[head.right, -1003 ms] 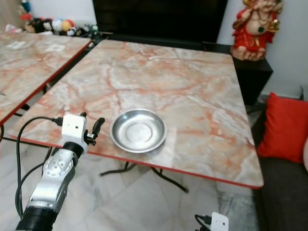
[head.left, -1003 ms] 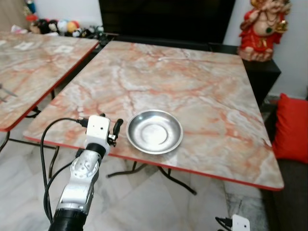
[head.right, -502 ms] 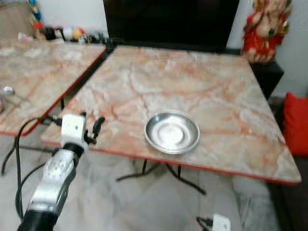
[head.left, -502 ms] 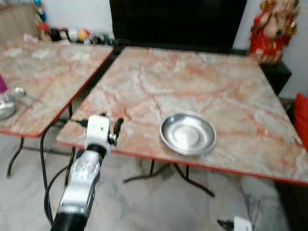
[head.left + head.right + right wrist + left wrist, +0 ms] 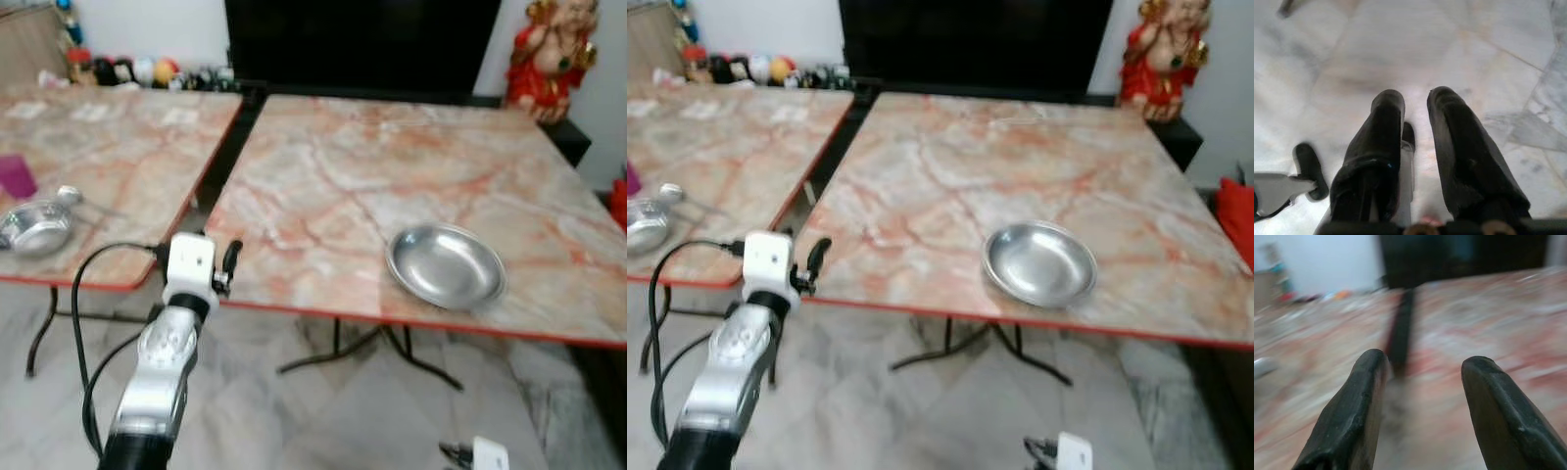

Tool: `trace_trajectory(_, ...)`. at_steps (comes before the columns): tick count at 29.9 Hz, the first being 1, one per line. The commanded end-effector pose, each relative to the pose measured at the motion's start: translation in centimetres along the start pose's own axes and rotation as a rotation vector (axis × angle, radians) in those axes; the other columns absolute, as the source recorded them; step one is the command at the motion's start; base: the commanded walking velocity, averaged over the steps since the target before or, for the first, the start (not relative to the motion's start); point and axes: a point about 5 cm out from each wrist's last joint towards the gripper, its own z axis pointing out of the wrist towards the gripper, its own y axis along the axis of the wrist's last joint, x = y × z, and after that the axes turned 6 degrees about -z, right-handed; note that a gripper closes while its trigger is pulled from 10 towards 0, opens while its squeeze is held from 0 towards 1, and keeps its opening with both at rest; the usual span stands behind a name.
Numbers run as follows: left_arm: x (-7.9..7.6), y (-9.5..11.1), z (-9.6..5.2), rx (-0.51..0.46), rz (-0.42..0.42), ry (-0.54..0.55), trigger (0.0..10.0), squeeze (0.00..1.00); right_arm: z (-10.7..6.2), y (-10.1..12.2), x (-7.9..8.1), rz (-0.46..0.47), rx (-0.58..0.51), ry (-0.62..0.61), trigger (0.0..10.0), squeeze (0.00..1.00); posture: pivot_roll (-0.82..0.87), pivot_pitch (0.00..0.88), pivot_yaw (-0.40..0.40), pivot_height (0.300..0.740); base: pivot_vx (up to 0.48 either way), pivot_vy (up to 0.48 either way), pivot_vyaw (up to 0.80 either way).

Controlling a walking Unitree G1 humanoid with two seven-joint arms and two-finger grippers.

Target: Setting the table

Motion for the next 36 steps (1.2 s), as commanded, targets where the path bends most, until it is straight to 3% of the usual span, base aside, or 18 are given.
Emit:
trace_trajectory(1, 0.46, 0.52, 0.21, -0.011, 0.01, 0.013, 10.0, 0.0, 0.11, 0.44, 0.36, -0.002, -0.015, 0.01, 10.0, 0.0, 0.12, 0.008, -0.05, 0.74, 0.0, 0.48, 0.0)
trace_trajectory(36, 1.0, 0.69, -0.06, -0.013, 0.028, 0.029, 10.0, 0.0, 0.09, 0.39, 0.21, -0.018, -0.011, 0.014, 10.0, 0.0, 0.12, 0.0, -0.054, 0.74, 0.0, 0.48, 0.0)
